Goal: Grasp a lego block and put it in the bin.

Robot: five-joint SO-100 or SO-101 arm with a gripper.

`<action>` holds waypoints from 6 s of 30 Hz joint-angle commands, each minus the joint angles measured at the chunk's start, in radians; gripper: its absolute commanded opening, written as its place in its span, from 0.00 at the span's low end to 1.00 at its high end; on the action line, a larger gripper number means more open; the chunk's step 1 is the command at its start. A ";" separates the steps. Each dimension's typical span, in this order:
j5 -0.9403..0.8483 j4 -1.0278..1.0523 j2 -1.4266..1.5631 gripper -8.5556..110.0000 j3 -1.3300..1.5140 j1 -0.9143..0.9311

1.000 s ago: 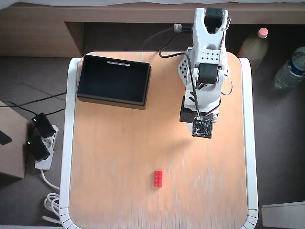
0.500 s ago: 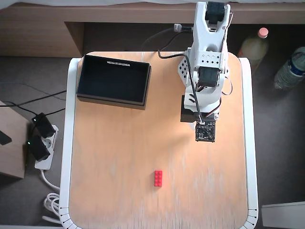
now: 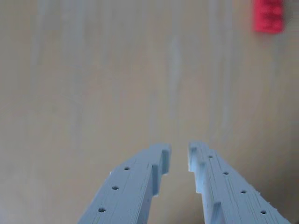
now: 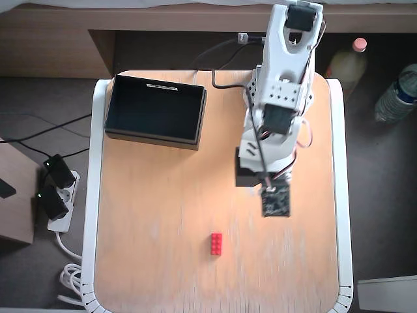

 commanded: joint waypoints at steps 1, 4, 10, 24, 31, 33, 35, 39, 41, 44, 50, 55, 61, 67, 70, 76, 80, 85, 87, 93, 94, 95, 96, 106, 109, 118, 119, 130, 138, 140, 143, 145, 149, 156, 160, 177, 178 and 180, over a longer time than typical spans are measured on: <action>0.017 -0.097 -0.078 0.13 -0.163 0.054; 0.005 -0.103 -0.144 0.16 -0.219 0.089; 0.003 -0.103 -0.281 0.21 -0.347 0.152; 0.057 -0.117 -0.634 0.24 -0.637 0.196; 0.040 -0.164 -0.776 0.24 -0.690 0.190; 0.038 -0.164 -0.813 0.24 -0.712 0.189; 0.034 -0.166 -0.847 0.24 -0.730 0.186; 0.021 -0.166 -0.897 0.24 -0.770 0.183; 0.018 -0.166 -0.917 0.24 -0.787 0.179; 0.015 -0.166 -0.942 0.24 -0.802 0.176; 0.003 -0.176 -0.977 0.24 -0.805 0.160; -0.011 -0.193 -1.002 0.24 -0.805 0.138; -0.023 -0.201 -1.025 0.24 -0.807 0.115; -0.023 -0.216 -1.049 0.24 -0.821 0.112; -0.021 -0.216 -1.066 0.24 -0.836 0.114; -0.023 -0.216 -1.083 0.24 -0.854 0.115; -0.018 -0.216 -1.092 0.20 -0.854 0.114; -0.023 -0.216 -1.094 0.11 -0.853 0.114; -0.029 -0.215 -1.094 0.09 -0.850 0.114; -0.060 -0.141 -1.055 0.08 -0.847 0.117; -0.067 -0.118 -1.037 0.08 -0.845 0.120; -0.077 -0.101 -1.014 0.08 -0.845 0.123; -0.083 -0.080 -0.989 0.08 -0.845 0.129; -0.081 0.089 -0.675 0.08 -0.805 0.235; -0.061 0.103 -0.555 0.08 -0.736 0.279; -0.038 0.207 -0.250 0.08 -0.584 0.508; -0.037 0.230 -0.233 0.08 -0.581 0.543; 0.035 0.288 -0.167 0.08 -0.572 0.950; 0.126 0.244 -0.170 0.08 -0.416 1.181; 0.124 0.173 -0.170 0.08 -0.351 1.203; 0.120 0.092 -0.178 0.08 -0.285 1.221; 0.110 0.071 -0.195 0.08 -0.281 1.226; 0.083 -0.003 -0.224 0.08 -0.281 1.224; 0.071 -0.094 -0.284 0.08 -0.281 1.226; 0.063 -0.132 -0.325 0.08 -0.282 1.227; 0.072 -0.140 -0.390 0.09 -0.276 1.224; 0.072 -0.140 -0.391 0.10 -0.275 1.224; 0.071 -0.140 -0.393 0.12 -0.275 1.221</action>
